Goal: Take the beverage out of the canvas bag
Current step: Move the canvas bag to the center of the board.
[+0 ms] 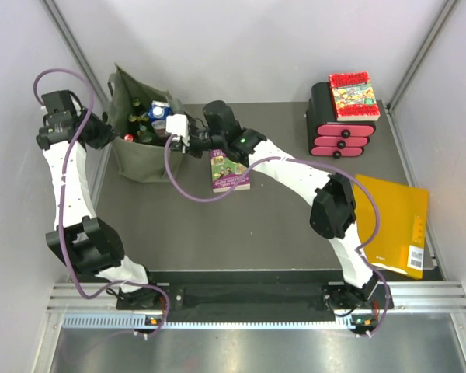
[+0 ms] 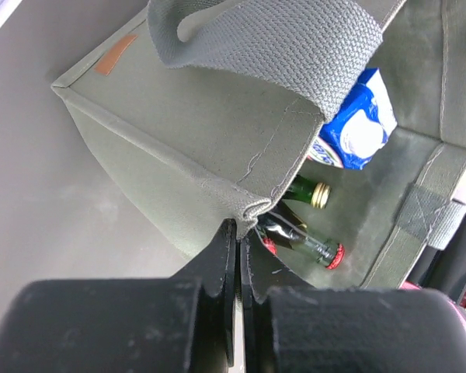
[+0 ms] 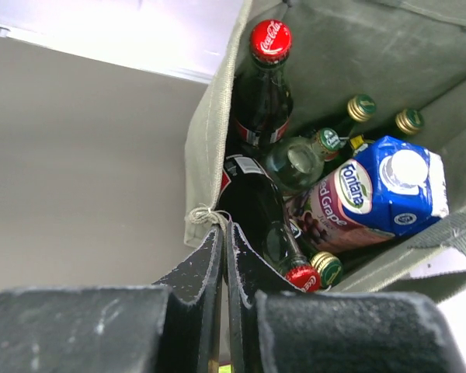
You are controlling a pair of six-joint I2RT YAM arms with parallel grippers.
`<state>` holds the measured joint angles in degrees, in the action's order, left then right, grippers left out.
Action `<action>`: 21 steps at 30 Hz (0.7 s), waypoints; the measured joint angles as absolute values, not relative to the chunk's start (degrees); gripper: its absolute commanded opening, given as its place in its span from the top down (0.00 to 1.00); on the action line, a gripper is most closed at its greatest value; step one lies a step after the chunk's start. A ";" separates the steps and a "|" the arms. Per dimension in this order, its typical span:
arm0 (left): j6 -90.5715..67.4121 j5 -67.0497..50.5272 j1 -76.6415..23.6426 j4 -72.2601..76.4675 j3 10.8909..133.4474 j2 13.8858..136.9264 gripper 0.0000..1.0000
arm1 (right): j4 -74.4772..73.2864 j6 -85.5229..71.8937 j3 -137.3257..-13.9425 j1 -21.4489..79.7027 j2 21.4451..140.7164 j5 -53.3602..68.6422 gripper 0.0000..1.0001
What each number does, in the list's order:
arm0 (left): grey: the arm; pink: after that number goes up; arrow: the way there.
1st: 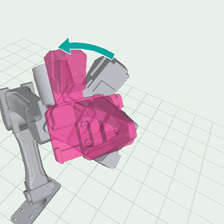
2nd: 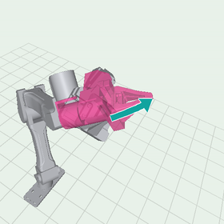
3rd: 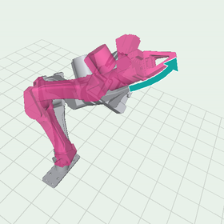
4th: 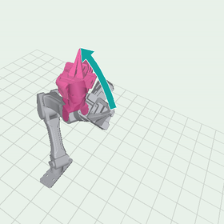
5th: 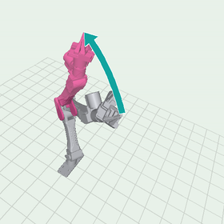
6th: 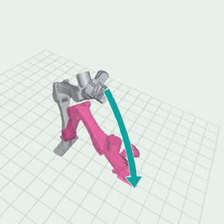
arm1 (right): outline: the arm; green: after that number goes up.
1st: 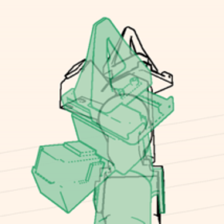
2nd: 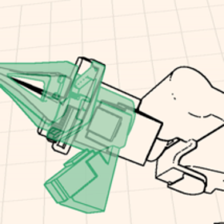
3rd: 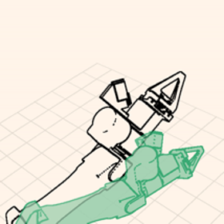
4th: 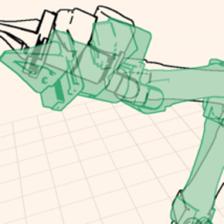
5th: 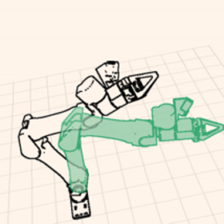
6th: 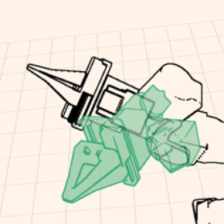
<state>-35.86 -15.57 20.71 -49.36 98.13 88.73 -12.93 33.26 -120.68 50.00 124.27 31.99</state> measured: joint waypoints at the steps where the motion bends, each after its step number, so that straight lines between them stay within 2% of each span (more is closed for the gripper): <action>1: -35.86 -15.51 20.75 -49.56 97.89 88.42 1.00 | -13.06 33.12 -120.14 50.28 123.81 31.75 1.00; 12: -36.23 -14.83 20.97 -53.08 93.14 81.36 1.00 | -13.87 31.38 -111.55 52.66 116.38 30.33 1.00; 21: -37.45 -14.72 20.97 -58.39 85.10 69.30 1.00 | -16.19 32.05 -99.42 56.29 105.78 28.53 1.00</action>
<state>-37.45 -14.72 20.97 -58.39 85.10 69.30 -16.19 32.05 -99.42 56.29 105.78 28.53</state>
